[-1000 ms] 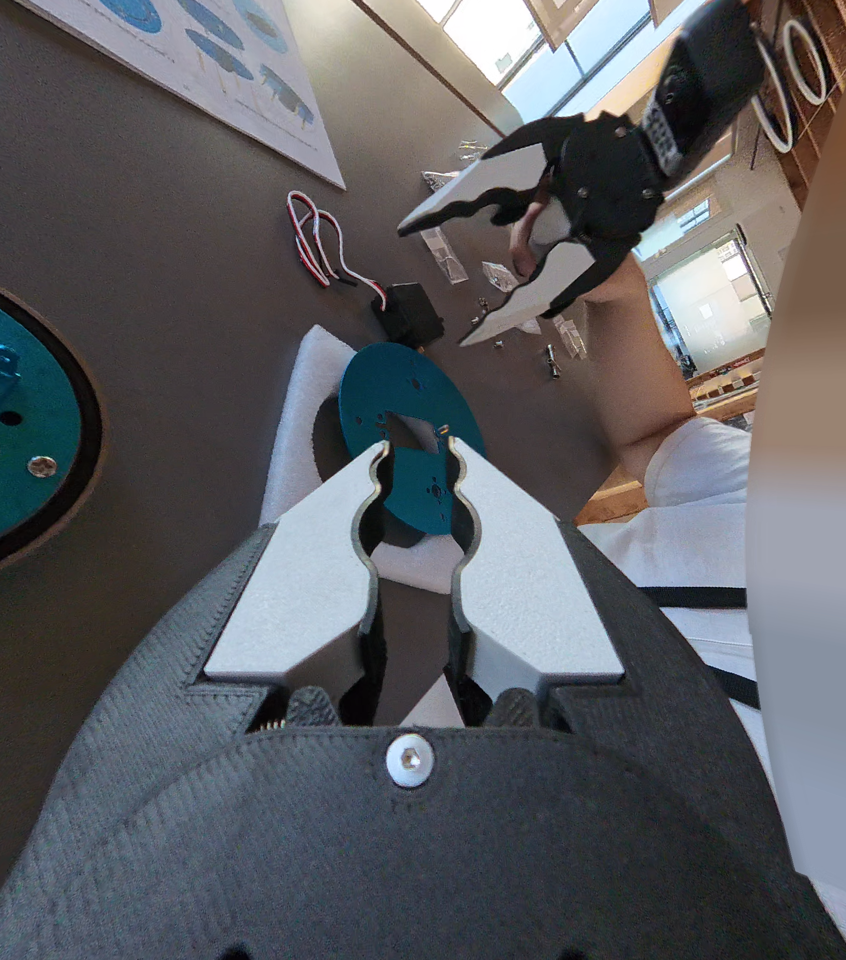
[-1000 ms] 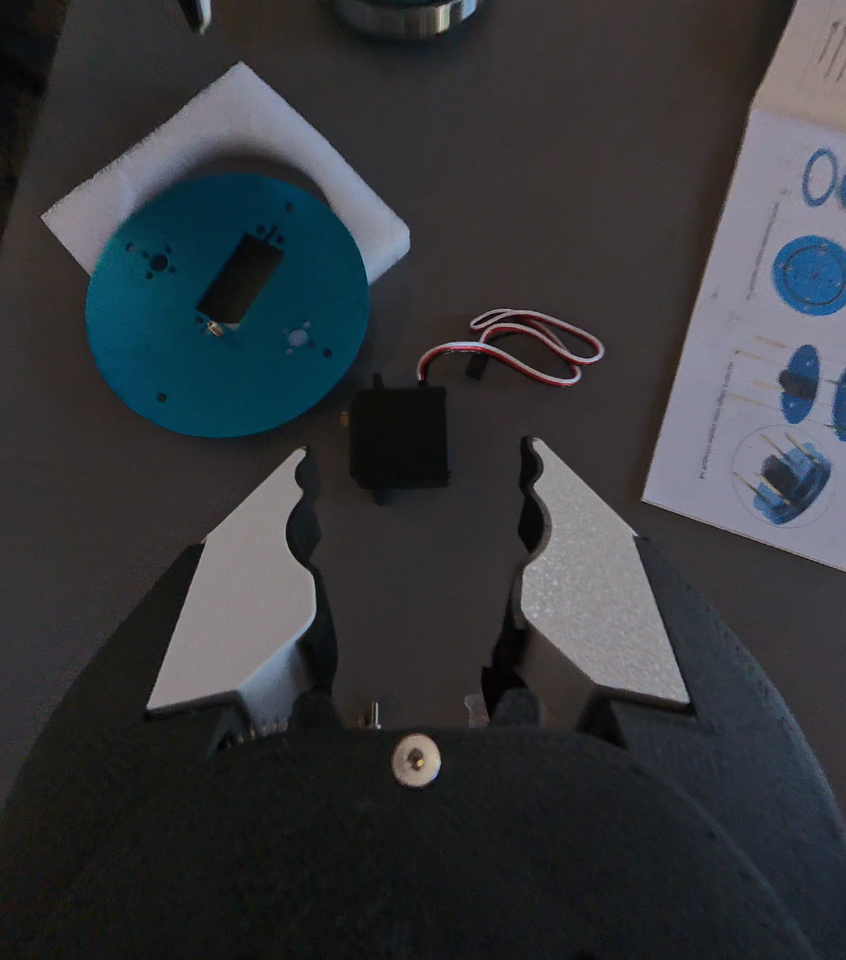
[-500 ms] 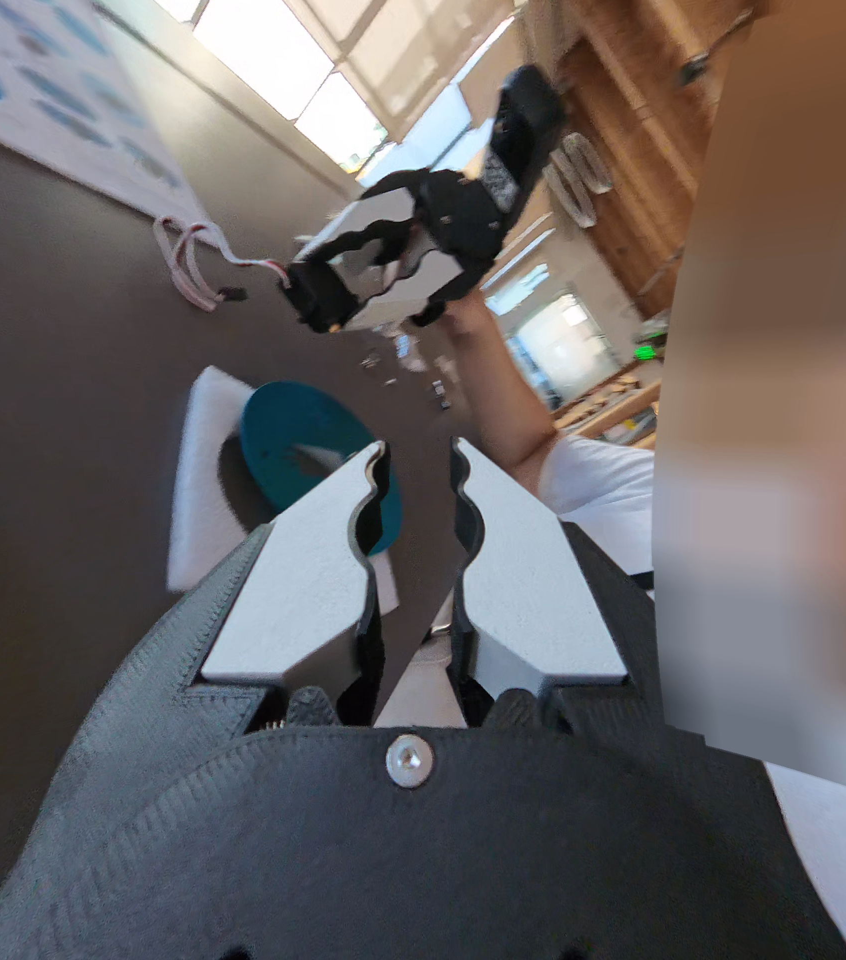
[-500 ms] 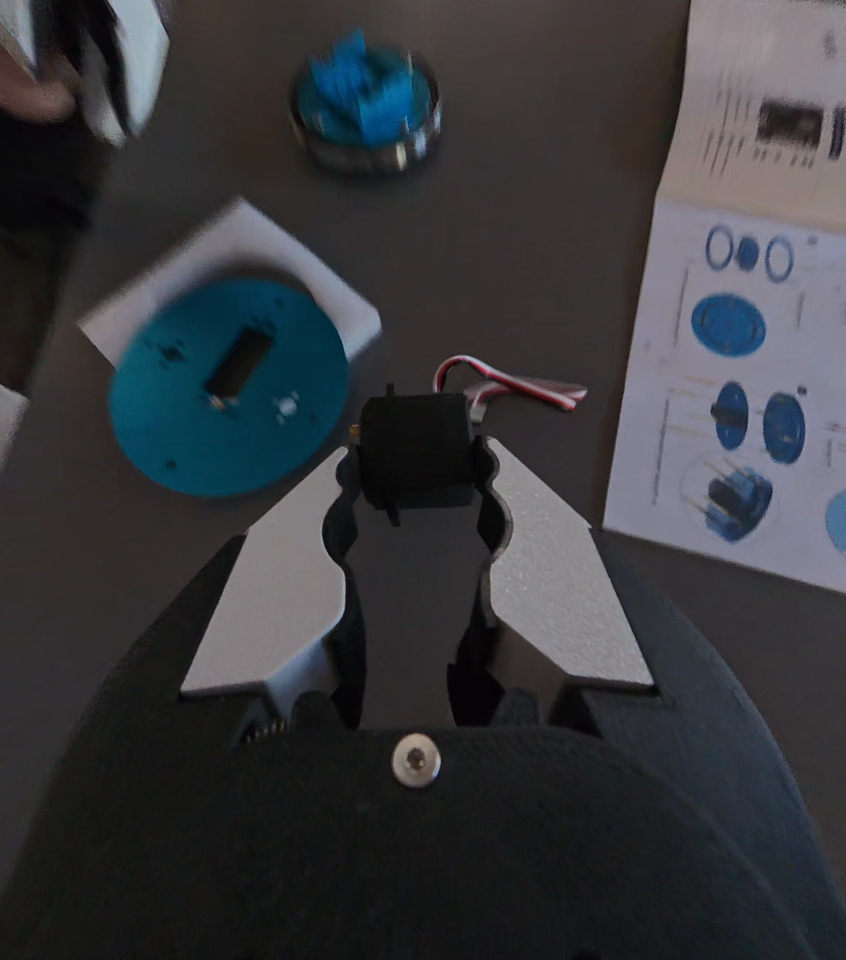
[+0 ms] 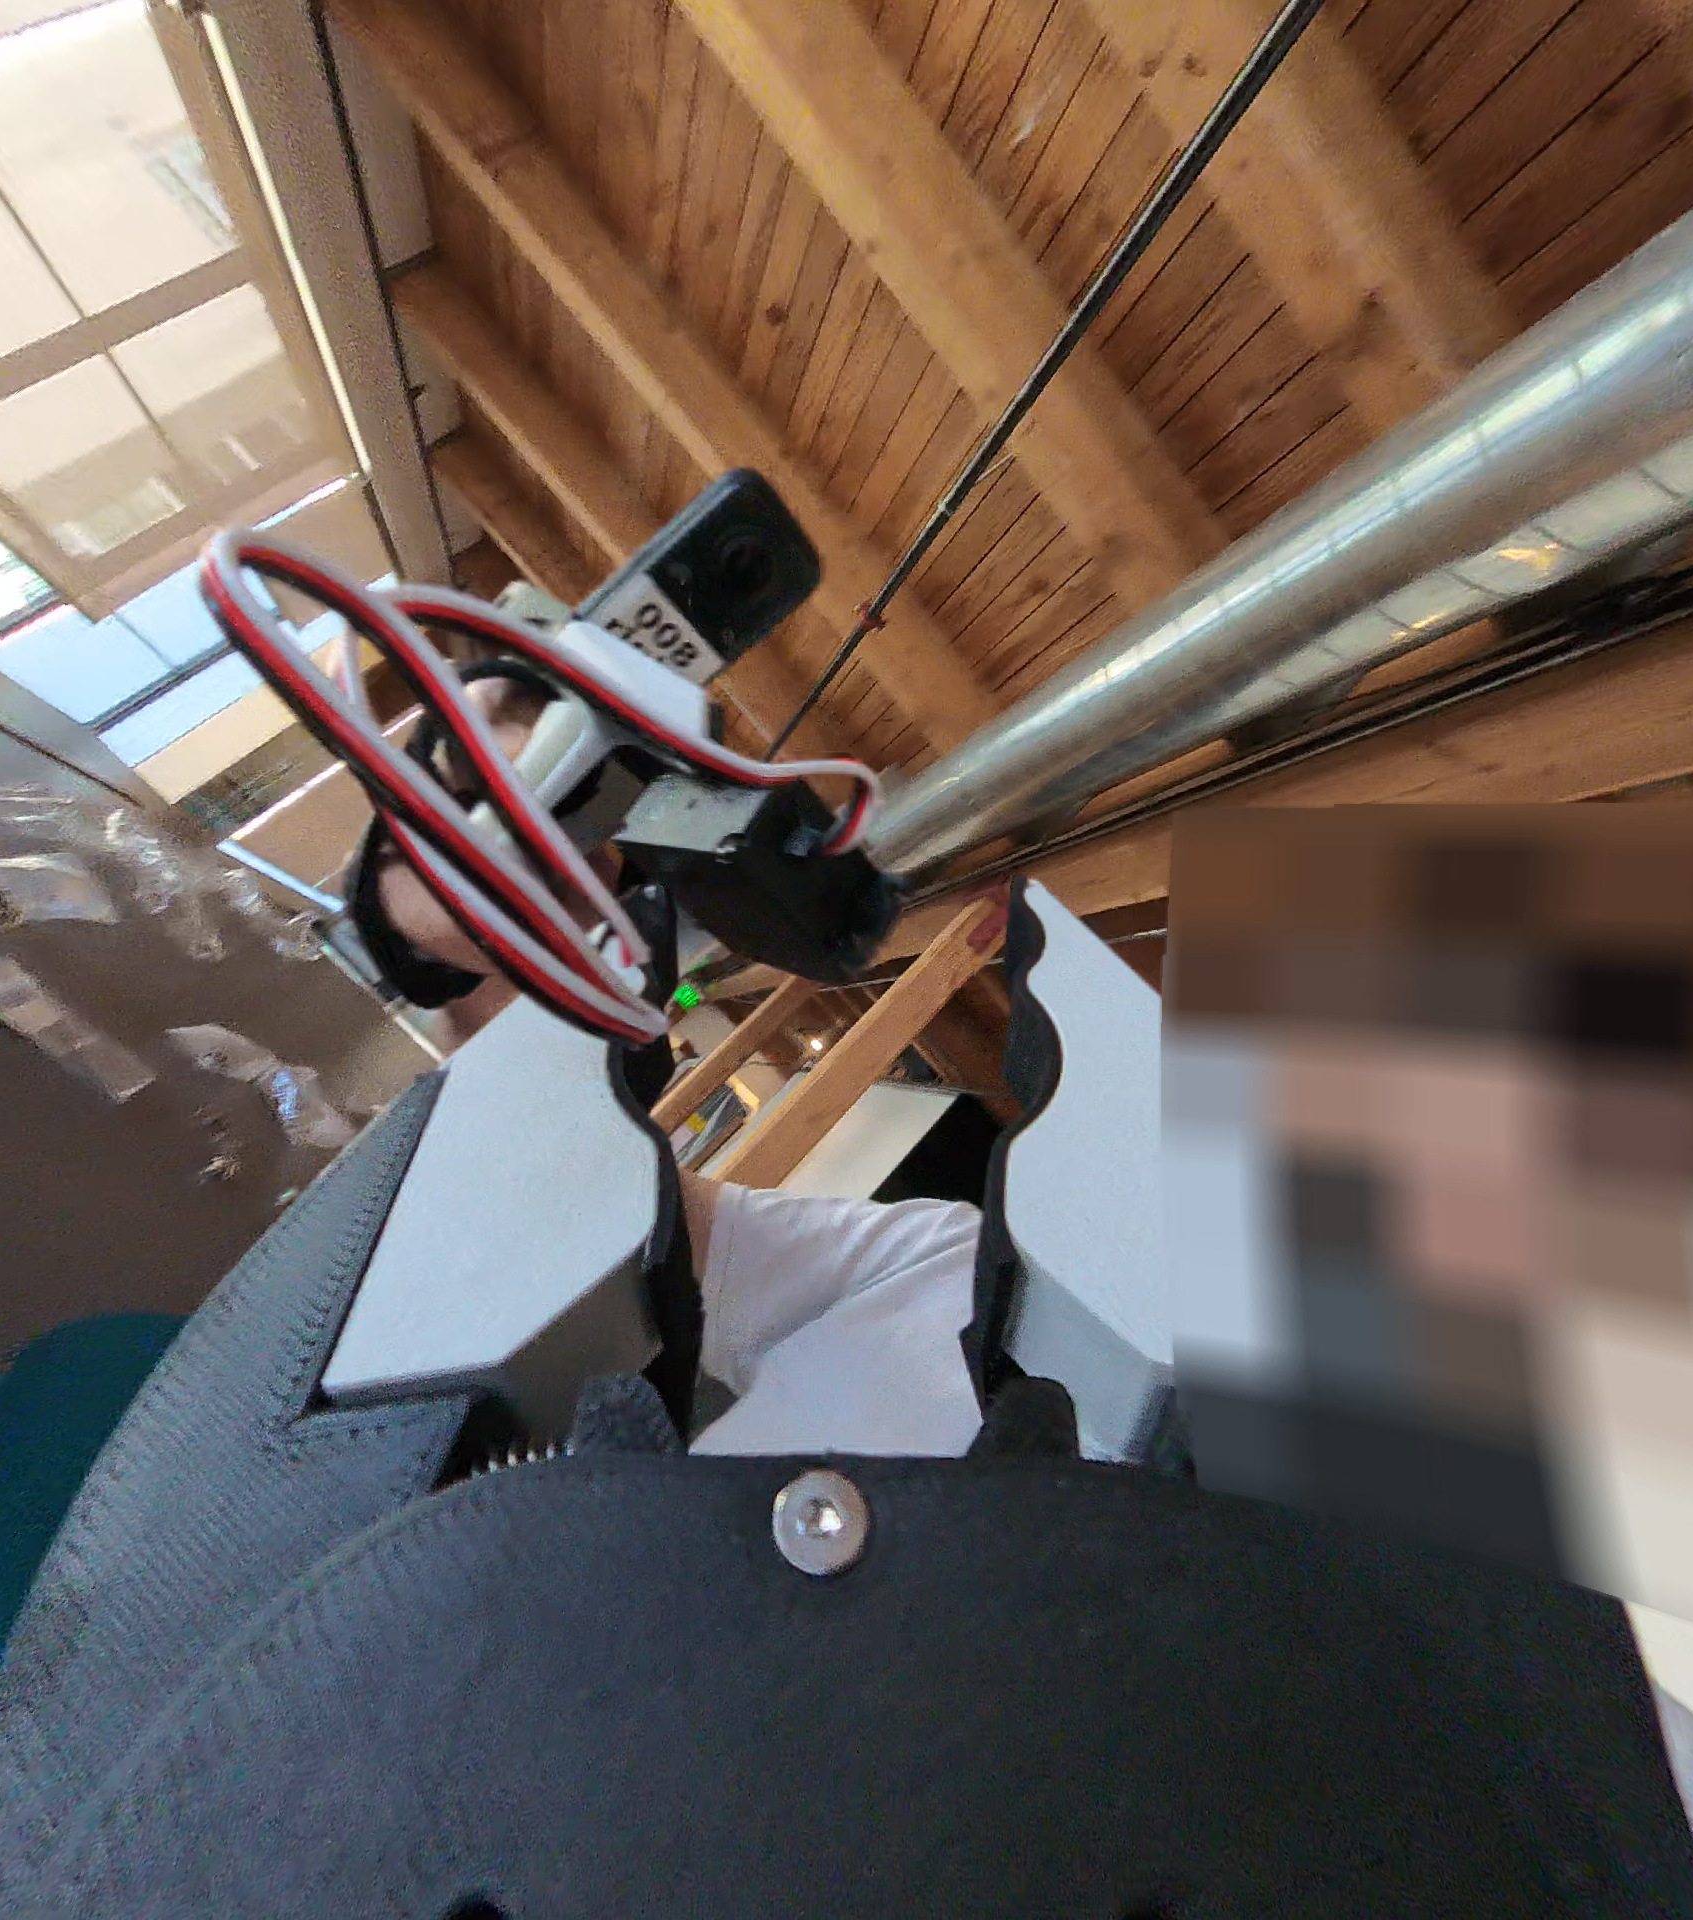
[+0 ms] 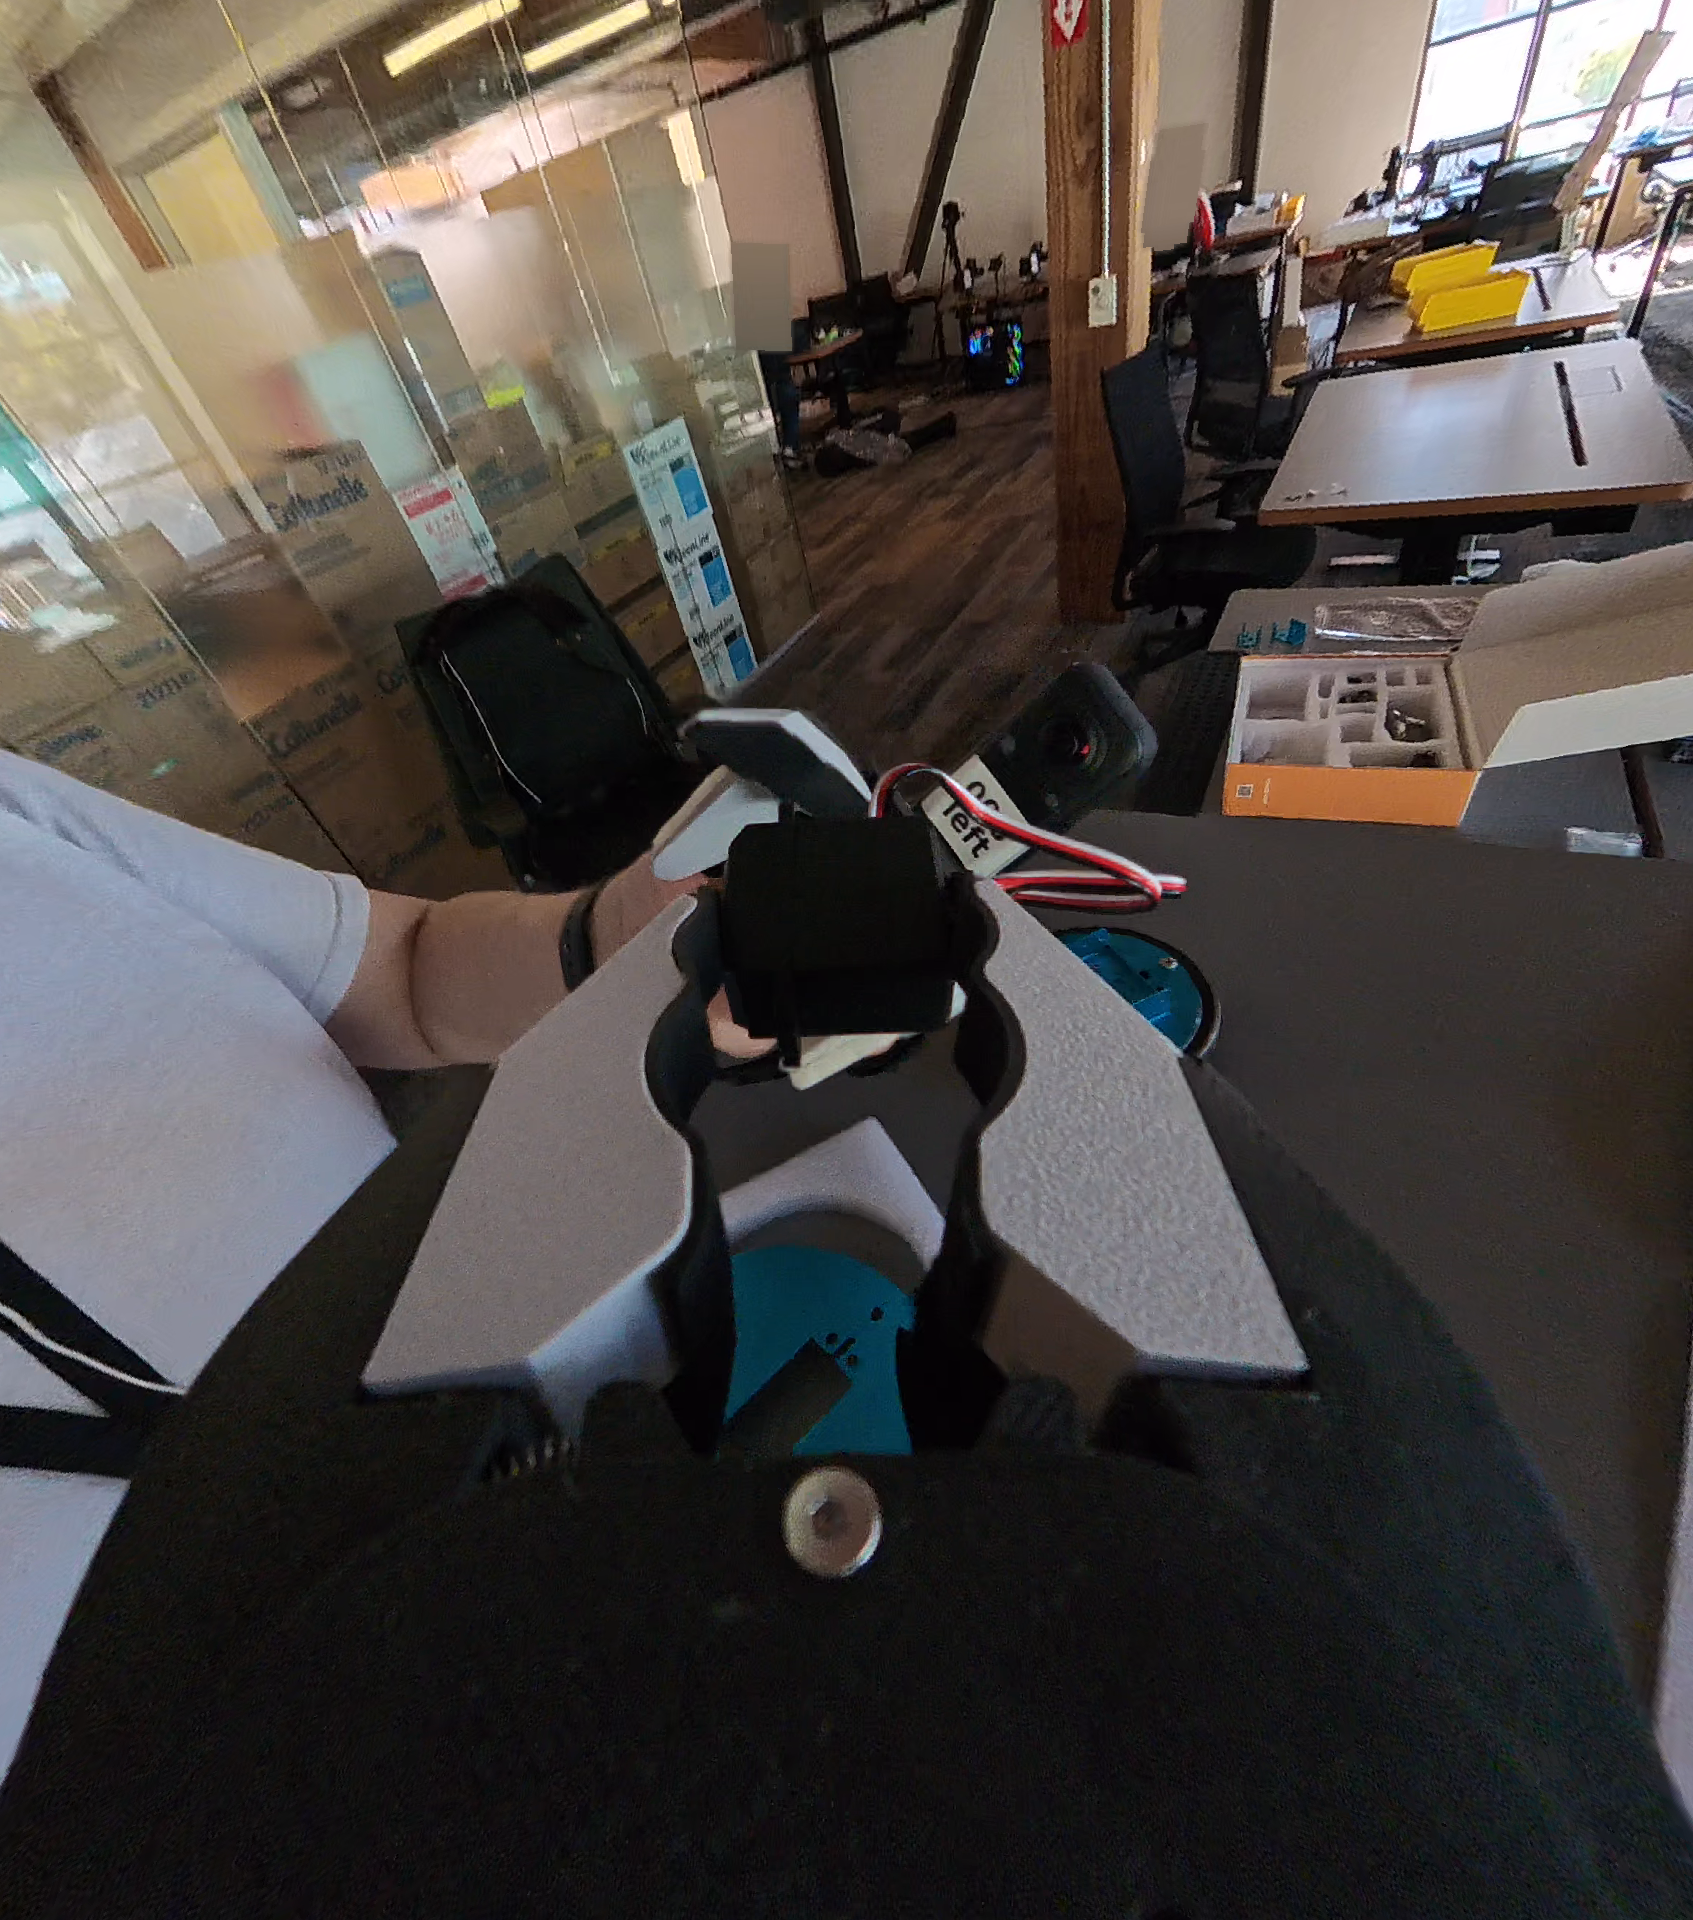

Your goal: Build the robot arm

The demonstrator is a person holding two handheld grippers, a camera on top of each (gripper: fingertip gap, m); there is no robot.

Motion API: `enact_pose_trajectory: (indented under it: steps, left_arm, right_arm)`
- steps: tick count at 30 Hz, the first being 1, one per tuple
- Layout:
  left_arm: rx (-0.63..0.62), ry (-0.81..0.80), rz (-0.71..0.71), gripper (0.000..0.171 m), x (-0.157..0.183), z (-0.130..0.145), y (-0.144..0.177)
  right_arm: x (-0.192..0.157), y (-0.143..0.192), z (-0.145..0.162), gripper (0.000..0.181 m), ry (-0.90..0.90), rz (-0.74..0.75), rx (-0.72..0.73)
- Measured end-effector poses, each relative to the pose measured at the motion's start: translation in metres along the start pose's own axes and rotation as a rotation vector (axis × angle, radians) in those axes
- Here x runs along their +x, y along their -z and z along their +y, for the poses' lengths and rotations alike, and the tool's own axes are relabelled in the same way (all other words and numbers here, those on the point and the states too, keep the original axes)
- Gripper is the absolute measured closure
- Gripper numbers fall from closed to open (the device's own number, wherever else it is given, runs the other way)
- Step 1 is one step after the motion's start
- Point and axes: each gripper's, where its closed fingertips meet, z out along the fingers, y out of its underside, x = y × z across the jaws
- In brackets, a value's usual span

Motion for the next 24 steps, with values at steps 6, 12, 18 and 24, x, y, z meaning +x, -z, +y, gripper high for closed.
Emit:
enact_pose_trajectory:
  steps: [6, 12, 18, 24]
  left_arm:
    - [-0.107, -0.050, -0.316, 0.144, -0.049, -0.004, 0.013]
    - [-0.205, -0.538, -0.749, 0.150, -0.059, -0.030, 0.036]
    - [-0.344, -1.433, -1.254, 0.151, -0.021, -0.074, 0.046]
    - [-0.549, -2.172, -1.397, 0.150, 0.020, -0.085, 0.019]
  right_arm:
    - [0.033, -0.017, 0.030, 0.137, 0.308, 0.163, -0.286]
    - [0.036, -0.009, 0.008, 0.108, 0.027, 0.243, -0.235]
    - [0.034, -0.016, -0.033, 0.118, -0.645, 0.139, -0.088]
    - [0.023, -0.028, -0.055, 0.123, -1.127, -0.137, -0.037]
